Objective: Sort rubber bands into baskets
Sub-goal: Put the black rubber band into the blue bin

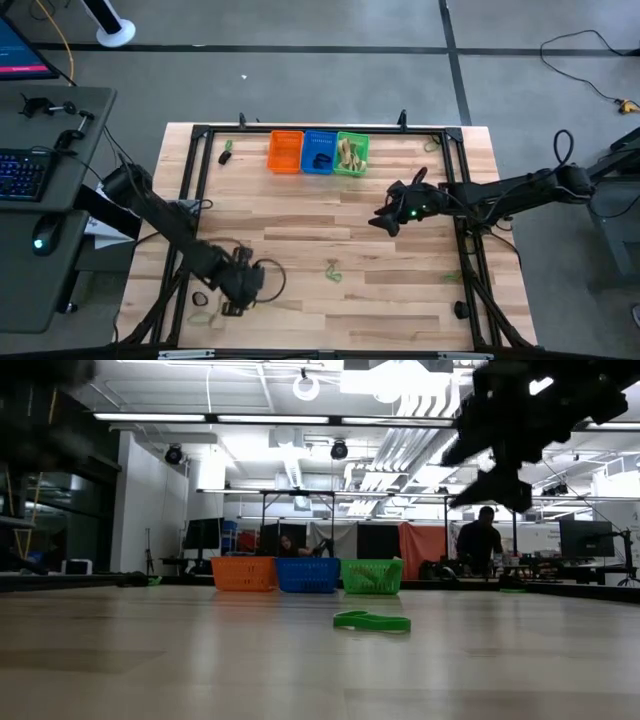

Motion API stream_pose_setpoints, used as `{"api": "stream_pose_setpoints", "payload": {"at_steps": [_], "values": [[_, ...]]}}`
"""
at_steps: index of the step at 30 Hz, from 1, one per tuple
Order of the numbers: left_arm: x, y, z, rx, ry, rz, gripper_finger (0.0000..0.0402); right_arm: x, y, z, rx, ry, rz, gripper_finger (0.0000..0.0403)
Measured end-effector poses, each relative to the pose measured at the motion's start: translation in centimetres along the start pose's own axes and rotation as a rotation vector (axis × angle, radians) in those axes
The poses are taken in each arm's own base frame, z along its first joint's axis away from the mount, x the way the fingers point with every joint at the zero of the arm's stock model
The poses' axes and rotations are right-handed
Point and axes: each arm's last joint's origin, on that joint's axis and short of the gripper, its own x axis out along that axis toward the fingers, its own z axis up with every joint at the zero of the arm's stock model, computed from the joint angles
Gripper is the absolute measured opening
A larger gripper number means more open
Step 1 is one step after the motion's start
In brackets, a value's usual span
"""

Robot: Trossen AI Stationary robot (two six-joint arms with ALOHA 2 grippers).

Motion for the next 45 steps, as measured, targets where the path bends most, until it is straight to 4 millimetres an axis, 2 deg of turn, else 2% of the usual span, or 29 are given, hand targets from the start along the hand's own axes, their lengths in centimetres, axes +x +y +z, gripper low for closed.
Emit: {"api": "stream_pose_setpoints", "payload": {"at_steps": [4,6,8,11,14,17,19,22,28,33,41,45], "values": [[-4.7,3.1,4.3,-0.023,-0.225,0.122,0.0001,-0.3,1.3,0.9,-0.006,-0.065,0.163,0.0259],[-6.5,5.8,6.1,-0.048,-0.305,0.226,0.0001,-0.4,1.9,1.5,-0.009,-0.126,0.232,0.0259],[-7.2,9.1,7.6,-0.083,-0.344,0.309,0.0001,-0.7,2.5,2.1,-0.011,-0.193,0.283,0.0259],[-7.4,14.9,9.4,-0.166,-0.415,0.391,0.0001,-1.0,2.9,2.8,-0.02,-0.304,0.298,0.0259],[-6.7,21.3,10.6,-0.28,-0.541,0.383,0.0001,-1.1,2.9,3.1,-0.019,-0.396,0.249,0.0259],[-5.7,27.2,10.8,-0.398,-0.615,0.383,0.0,-1.2,2.8,3.4,0.023,-0.475,0.186,0.0259],[-5.4,30.6,10.8,-0.461,-0.655,0.403,0.0,-1.2,2.7,3.5,0.043,-0.517,0.153,0.0259],[-4.9,34.0,10.8,-0.488,-0.675,0.406,0.0,-1.4,2.5,3.7,0.079,-0.593,0.098,0.0259],[-2.3,37.4,10.7,-0.508,-0.576,0.417,0.0005,-1.6,2.2,4.1,0.161,-0.712,0.006,0.0259],[-1.0,38.2,11.4,-0.463,-0.556,0.35,0.0042,-1.7,2.1,4.1,0.22,-0.756,-0.019,0.0259],[-2.0,38.4,12.8,-0.403,-0.6,0.331,0.0143,-1.6,2.1,4.1,0.206,-0.745,-0.023,0.0259],[-3.1,38.5,13.0,-0.394,-0.497,0.375,0.0181,-1.6,2.1,4.0,0.162,-0.723,-0.019,0.0259]]}}
